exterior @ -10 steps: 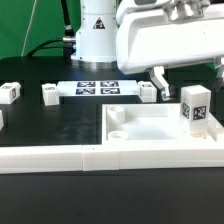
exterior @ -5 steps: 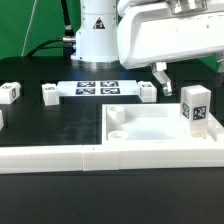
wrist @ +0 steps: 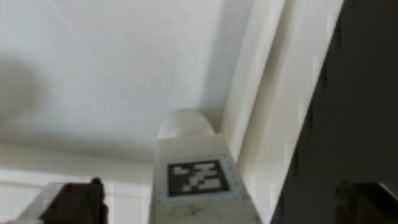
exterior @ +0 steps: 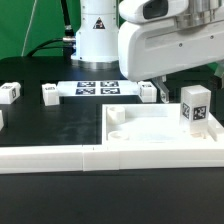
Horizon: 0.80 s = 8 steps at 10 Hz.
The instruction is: Assemble one leg
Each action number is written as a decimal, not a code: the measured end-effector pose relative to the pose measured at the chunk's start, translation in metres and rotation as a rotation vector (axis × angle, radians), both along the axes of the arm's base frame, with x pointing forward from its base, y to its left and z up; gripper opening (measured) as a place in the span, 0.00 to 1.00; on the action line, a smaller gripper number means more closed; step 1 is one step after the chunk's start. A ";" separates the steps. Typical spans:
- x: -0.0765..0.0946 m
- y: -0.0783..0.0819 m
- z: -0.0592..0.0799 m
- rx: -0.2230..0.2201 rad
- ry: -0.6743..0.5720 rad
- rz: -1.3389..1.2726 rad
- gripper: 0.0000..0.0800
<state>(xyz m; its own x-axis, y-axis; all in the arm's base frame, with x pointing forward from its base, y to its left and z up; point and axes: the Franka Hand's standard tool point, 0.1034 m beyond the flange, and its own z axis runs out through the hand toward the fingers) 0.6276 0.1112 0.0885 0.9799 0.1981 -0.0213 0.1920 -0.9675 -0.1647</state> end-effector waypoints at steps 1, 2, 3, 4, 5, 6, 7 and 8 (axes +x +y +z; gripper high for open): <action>0.004 0.002 0.001 0.000 -0.024 -0.011 0.81; 0.005 0.003 0.001 0.001 -0.030 -0.011 0.81; 0.005 0.003 0.001 0.001 -0.029 -0.011 0.70; 0.004 0.003 0.000 0.001 -0.029 -0.011 0.53; 0.005 0.003 0.000 0.001 -0.029 -0.011 0.53; 0.005 0.003 0.001 0.001 -0.030 -0.011 0.37; 0.005 0.003 0.001 0.001 -0.030 -0.011 0.37; 0.005 0.003 0.001 0.001 -0.027 -0.026 0.37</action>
Offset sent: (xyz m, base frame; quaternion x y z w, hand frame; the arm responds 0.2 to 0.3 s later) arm 0.0000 0.0000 0.0000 0.0000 0.0000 0.0000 1.0000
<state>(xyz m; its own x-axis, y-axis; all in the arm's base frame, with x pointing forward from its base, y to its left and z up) 0.6323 0.1142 0.0890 0.9850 0.1723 0.0057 0.1710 -0.9720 -0.1611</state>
